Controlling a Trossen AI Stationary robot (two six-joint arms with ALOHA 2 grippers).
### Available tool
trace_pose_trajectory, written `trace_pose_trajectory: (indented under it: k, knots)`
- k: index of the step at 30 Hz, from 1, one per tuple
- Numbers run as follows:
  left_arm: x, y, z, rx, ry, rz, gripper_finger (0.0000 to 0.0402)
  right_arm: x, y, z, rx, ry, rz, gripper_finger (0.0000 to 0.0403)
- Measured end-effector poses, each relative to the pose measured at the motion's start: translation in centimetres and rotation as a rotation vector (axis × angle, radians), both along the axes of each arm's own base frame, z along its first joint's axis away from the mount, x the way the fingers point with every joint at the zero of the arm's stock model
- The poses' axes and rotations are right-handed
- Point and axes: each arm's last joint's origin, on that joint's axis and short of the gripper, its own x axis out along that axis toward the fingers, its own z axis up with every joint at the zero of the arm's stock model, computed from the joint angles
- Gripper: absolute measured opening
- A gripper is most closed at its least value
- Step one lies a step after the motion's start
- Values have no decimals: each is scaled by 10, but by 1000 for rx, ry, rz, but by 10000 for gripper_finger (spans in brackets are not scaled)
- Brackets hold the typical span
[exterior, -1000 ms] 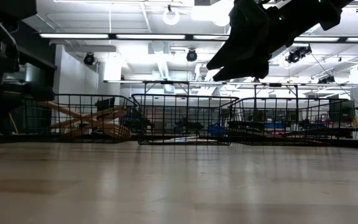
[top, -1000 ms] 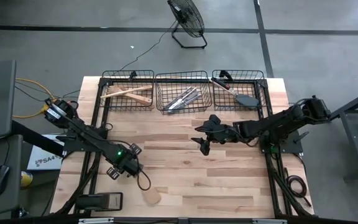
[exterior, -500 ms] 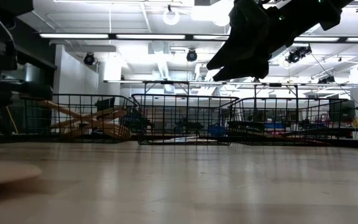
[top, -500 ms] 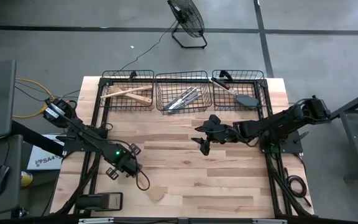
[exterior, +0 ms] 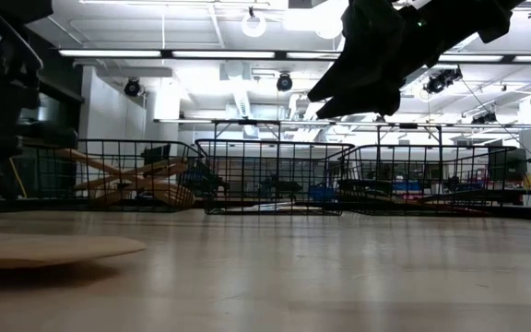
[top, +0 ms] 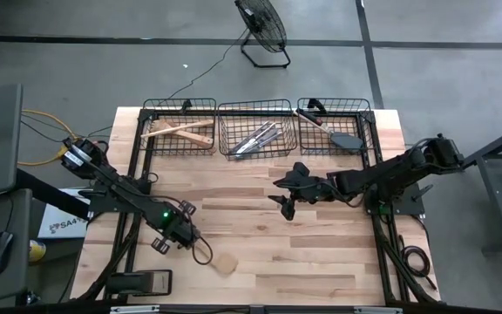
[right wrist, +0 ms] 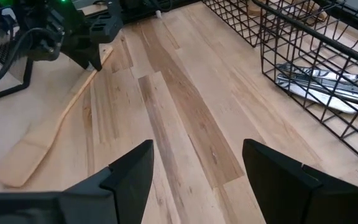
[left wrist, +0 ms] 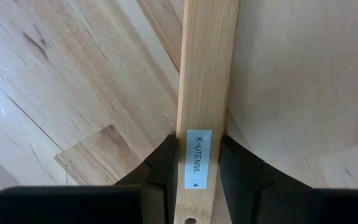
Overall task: Pick & Place Kitchen Items
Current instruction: Put the brown serving spoon into the left mesh basket
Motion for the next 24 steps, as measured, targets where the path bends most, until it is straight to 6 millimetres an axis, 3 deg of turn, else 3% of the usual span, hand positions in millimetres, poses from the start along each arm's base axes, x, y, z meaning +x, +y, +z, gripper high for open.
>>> trace_pose_trajectory:
  k: [12,21,24]
  knots:
    - [18,-8,34,74,-101,62,86,0,0,0,-1,1,-1,239]
    - [13,14,72,394,-133,364,86,0,0,-1,-2,7,-1,239]
    - [13,20,89,487,-218,470,86,0,0,-1,-2,7,-1,239]
